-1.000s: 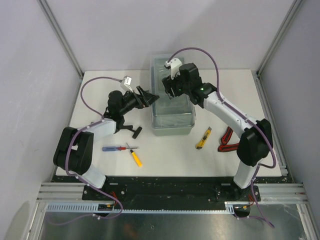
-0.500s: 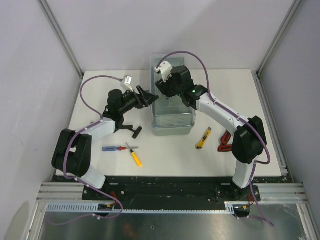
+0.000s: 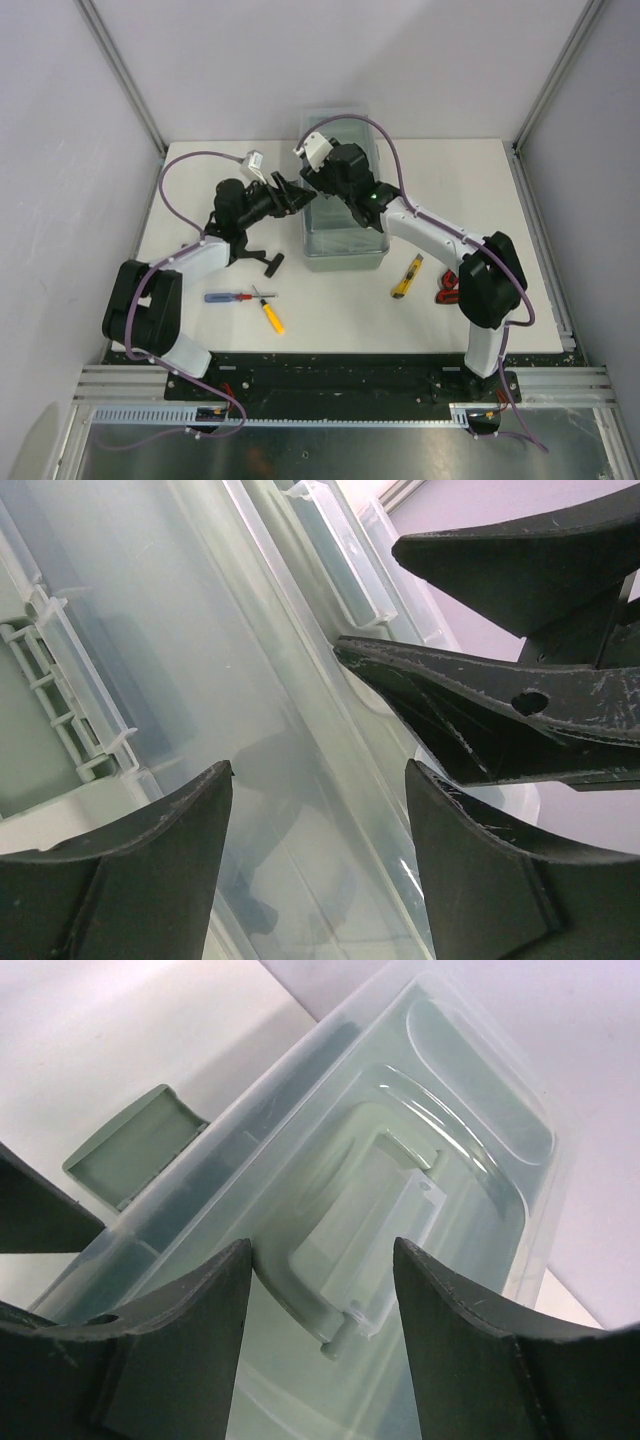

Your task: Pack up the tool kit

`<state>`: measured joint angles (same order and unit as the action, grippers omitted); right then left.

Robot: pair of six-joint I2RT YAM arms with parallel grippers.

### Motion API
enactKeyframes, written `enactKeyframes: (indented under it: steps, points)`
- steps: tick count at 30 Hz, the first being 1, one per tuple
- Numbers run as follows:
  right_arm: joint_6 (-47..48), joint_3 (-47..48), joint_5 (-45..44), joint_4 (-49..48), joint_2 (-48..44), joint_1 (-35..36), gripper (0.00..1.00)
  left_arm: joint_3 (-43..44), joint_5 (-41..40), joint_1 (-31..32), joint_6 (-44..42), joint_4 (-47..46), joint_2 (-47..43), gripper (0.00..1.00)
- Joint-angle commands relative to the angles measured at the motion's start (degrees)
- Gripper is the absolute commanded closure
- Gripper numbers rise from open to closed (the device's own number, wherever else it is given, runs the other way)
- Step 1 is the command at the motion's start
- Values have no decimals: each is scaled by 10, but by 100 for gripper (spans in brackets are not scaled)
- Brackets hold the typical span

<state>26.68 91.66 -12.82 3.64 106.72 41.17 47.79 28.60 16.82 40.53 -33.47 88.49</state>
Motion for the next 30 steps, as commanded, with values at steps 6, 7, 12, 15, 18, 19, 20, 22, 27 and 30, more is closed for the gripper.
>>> enactKeyframes:
  steps: [6, 7, 12, 15, 18, 19, 20, 22, 27, 30]
  points:
    - [9, -38, -113, -68, -10, -18, 40, -33, 35, 23, -16, 94, 6, 35]
    - [3, -38, -109, -64, -15, -21, 40, -34, 33, 23, -16, 94, 6, 36]
    - [-38, -38, -83, -21, -43, -42, 42, -35, 31, 23, -15, 95, 7, 36]
    - [-57, -46, -68, -8, -61, -52, 43, -36, 29, 23, -15, 94, 9, 37]
    - [-74, -52, -57, -1, -76, -62, 44, -36, 26, 23, -15, 95, 10, 37]
    - [-78, -54, -55, 1, -81, -64, 44, -37, 25, 23, -15, 94, 11, 38]
    - [-82, -57, -54, 1, -86, -65, 44, -38, 24, 23, -14, 94, 12, 38]
    - [-88, -60, -52, 1, -95, -69, 45, -38, 24, 23, -13, 95, 16, 38]
    - [-108, -61, -43, 5, -110, -80, 45, -39, 22, 23, -12, 94, 24, 38]
    - [-116, -62, -33, 15, -113, -86, 45, -39, 22, 24, -11, 94, 26, 38]
